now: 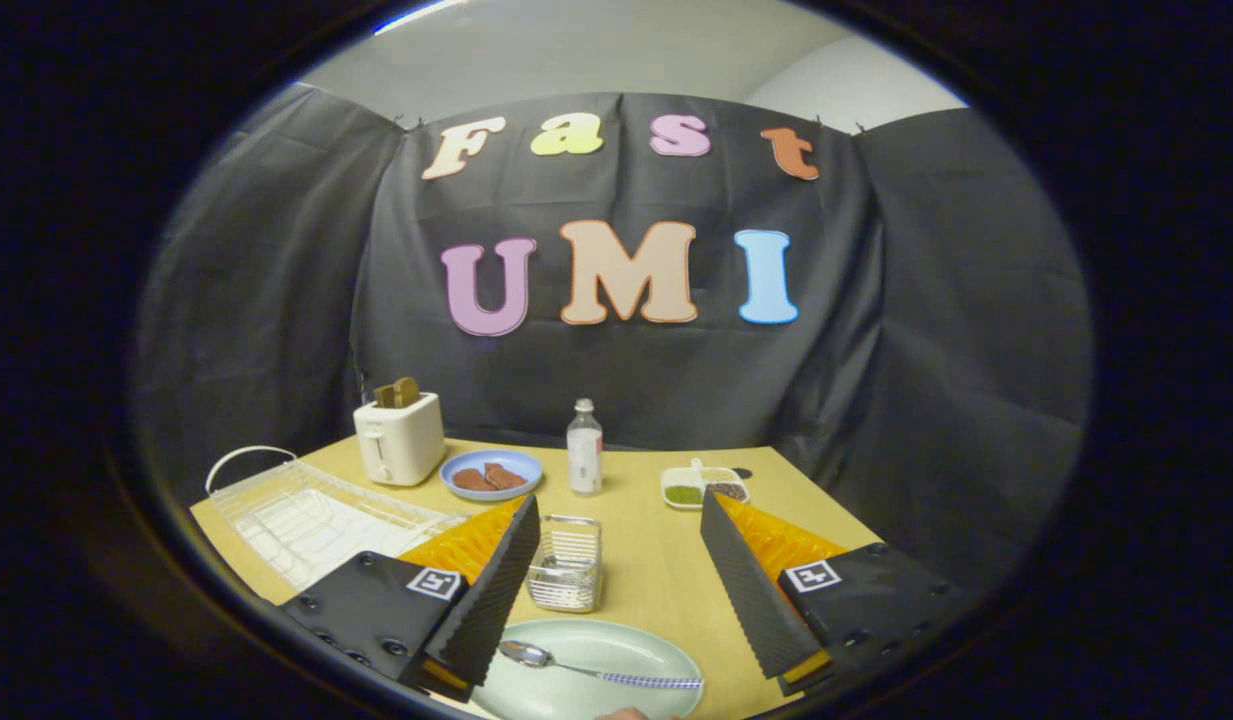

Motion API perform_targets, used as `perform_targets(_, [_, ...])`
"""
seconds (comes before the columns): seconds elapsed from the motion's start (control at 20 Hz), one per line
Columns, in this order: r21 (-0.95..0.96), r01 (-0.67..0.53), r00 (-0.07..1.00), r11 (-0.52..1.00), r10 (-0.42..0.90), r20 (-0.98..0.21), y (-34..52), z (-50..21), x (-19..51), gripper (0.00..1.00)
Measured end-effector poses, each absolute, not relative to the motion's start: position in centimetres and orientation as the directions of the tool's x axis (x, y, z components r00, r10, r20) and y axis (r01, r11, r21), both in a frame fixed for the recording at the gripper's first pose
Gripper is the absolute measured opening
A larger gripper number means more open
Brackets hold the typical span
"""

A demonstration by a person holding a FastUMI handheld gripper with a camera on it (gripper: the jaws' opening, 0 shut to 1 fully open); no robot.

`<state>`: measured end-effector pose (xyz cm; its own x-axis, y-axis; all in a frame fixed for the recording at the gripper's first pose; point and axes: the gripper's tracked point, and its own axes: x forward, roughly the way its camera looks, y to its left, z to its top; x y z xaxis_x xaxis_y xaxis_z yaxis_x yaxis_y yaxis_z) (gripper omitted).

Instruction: Take the plate from the dish rack, then take the spoon from the basket and place it into the plate.

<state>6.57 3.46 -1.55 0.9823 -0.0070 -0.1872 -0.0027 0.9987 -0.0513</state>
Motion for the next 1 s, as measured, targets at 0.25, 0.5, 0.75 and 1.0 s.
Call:
perform_targets(0.25, [0.007,-0.006,0.985,1.0,0.007,-0.17,5.1,2.0,6.9,1.0])
perform_targets(0.5, [0.026,-0.019,0.978,0.999,0.024,-0.208,5.9,2.0,6.3,1.0])
perform_targets(0.75, [0.011,-0.01,0.975,1.0,0.012,-0.223,5.2,1.2,5.8,1.0])
perform_targets(1.0, [-0.044,0.036,0.966,0.998,-0.046,-0.253,3.6,0.2,5.2,1.0])
